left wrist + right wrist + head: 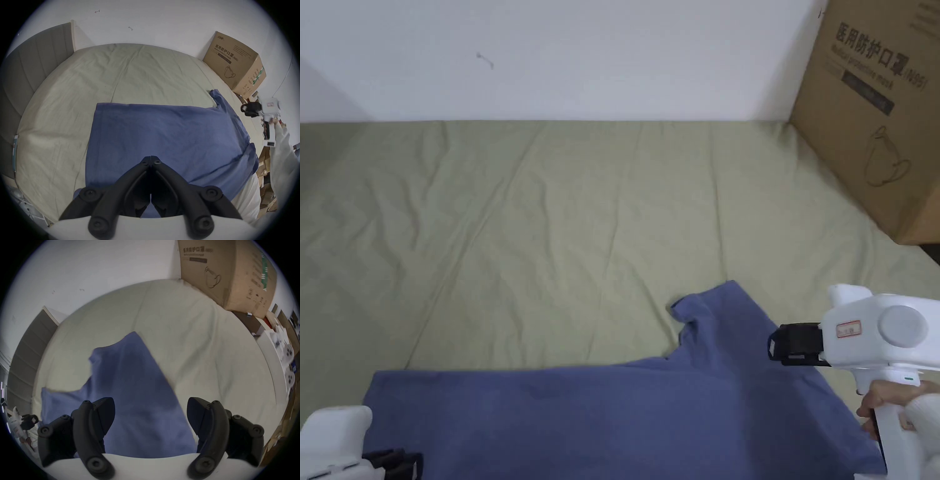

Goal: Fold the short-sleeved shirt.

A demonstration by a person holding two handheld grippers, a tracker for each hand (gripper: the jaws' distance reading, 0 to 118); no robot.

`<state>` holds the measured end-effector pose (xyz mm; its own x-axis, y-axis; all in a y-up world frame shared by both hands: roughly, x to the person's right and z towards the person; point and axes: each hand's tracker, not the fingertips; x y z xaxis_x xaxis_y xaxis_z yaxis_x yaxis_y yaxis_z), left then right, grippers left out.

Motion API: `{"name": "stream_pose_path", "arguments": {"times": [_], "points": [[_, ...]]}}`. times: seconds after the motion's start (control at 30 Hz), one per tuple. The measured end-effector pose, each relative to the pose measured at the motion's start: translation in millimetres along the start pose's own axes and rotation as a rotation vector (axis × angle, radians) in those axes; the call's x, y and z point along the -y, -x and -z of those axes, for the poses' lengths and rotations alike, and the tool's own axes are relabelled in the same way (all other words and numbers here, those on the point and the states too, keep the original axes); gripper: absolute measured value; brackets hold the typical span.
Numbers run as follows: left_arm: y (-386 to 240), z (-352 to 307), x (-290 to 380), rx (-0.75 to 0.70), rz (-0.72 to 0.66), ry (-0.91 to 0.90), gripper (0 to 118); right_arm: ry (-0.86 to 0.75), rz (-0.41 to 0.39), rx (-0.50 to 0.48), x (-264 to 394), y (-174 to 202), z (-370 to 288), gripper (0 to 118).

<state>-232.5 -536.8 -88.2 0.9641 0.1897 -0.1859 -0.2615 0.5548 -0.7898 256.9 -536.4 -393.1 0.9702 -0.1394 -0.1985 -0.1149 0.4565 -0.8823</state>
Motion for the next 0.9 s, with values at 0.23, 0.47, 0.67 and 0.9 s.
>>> {"name": "stream_pose_path", "arguments": {"times": [0.23, 0.47, 0.67, 0.9], "points": [[28, 21, -7, -0.017, -0.077, 0.062, 41, 0.120, -0.075, 0.084, -5, -3, 47, 79], [59, 50, -68, -0.080, -0.145, 0.004, 76, 0.070, -0.122, 0.078, -2, 18, 29, 2], [71, 116, -105, -0.104, -0.215, 0.116, 78, 0.086, -0.081, 0.075, -2, 20, 34, 2], [60, 107, -107, -0.224, -0.175, 0.105, 16, 0.069, -0.022, 0.041, -5, 17, 22, 2]]}}
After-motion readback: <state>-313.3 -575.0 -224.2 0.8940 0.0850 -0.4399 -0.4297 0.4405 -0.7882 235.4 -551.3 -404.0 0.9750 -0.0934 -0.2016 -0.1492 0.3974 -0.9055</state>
